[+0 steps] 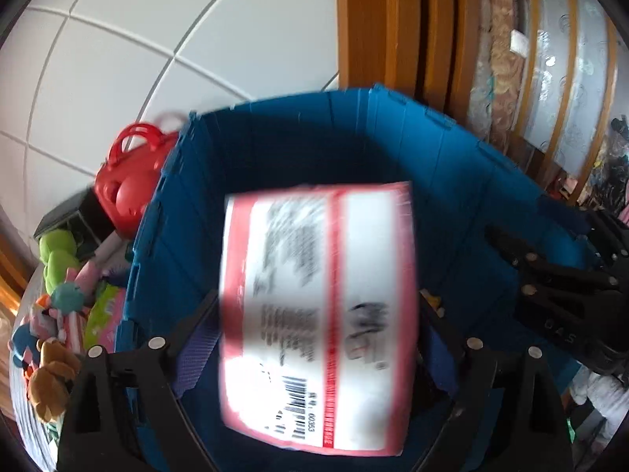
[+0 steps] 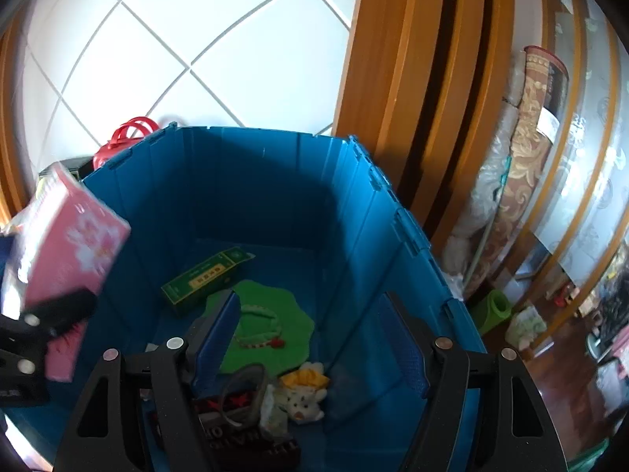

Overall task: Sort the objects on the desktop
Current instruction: 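Open the left tool dropping the tissue pack while the right tool releases the packet, then move both tools back from the crate to the heap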

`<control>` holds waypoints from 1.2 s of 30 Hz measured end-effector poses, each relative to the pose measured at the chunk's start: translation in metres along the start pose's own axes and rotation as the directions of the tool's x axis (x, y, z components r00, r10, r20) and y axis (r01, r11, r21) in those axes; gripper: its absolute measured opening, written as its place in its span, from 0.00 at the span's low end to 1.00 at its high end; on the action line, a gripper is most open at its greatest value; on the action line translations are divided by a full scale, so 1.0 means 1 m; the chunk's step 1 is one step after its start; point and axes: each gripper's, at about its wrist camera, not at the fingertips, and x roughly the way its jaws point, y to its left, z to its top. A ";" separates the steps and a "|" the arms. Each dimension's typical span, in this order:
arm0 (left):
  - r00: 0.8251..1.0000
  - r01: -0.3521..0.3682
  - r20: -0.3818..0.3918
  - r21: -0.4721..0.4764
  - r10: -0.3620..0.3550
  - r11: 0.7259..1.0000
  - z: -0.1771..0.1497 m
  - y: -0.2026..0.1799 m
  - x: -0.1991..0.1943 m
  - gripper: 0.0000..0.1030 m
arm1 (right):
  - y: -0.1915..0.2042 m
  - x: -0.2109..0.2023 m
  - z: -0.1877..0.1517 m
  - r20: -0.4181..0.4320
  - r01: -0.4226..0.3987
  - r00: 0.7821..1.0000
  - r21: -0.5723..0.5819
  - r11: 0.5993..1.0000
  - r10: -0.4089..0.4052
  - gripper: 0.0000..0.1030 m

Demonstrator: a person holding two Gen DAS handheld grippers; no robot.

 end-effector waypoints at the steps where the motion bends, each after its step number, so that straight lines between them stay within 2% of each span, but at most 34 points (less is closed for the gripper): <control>1: 1.000 -0.008 0.006 -0.005 0.008 1.000 0.001 0.001 -0.001 0.89 | -0.001 0.000 0.000 0.003 -0.002 1.000 0.001 1.000 0.002 0.71; 7: 0.999 -0.040 0.016 0.037 0.039 0.999 0.002 -0.005 -0.005 0.89 | -0.004 0.000 0.000 0.010 -0.023 1.000 0.002 1.000 0.023 0.72; 11: 1.000 -0.024 0.011 0.026 0.024 0.999 -0.001 -0.002 -0.007 0.89 | -0.004 0.001 0.000 0.012 -0.025 1.000 0.004 1.000 0.025 0.72; 15: 0.999 -0.017 0.038 0.015 0.017 1.000 -0.006 0.006 -0.018 0.89 | -0.004 0.001 0.000 0.014 -0.014 1.000 0.012 1.000 0.014 0.72; 18: 0.997 -0.015 0.073 -0.002 0.015 1.000 -0.013 0.015 -0.032 0.89 | -0.005 -0.001 0.000 0.017 -0.006 1.000 0.026 1.000 0.006 0.82; 20: 0.994 -0.022 0.104 -0.019 0.024 1.000 -0.018 0.024 -0.044 0.89 | -0.005 0.000 0.002 0.004 -0.001 1.000 0.029 1.000 0.001 0.98; 22: 0.989 -0.033 0.140 -0.039 0.039 0.999 -0.024 0.034 -0.058 0.89 | -0.002 -0.003 0.003 0.004 0.019 1.000 0.036 0.999 -0.020 0.99; 25: 0.981 -0.057 0.183 -0.075 0.070 0.996 -0.037 0.057 -0.078 0.89 | 0.010 -0.018 0.003 0.032 -0.078 0.997 0.066 0.995 0.076 1.00; 29: 0.976 -0.114 0.168 -0.157 0.141 0.981 -0.058 0.093 -0.092 0.89 | 0.053 -0.053 0.008 0.136 -0.181 0.975 0.021 0.983 0.176 1.00; 32: 0.970 -0.156 0.148 -0.232 0.193 0.960 -0.080 0.131 -0.103 0.89 | 0.097 -0.076 0.014 0.187 -0.285 0.940 -0.035 0.958 0.286 1.00; 36: 0.950 -0.245 0.108 -0.327 0.294 0.913 -0.118 0.191 -0.120 0.89 | 0.152 -0.091 0.020 0.209 -0.378 0.896 -0.111 0.919 0.393 1.00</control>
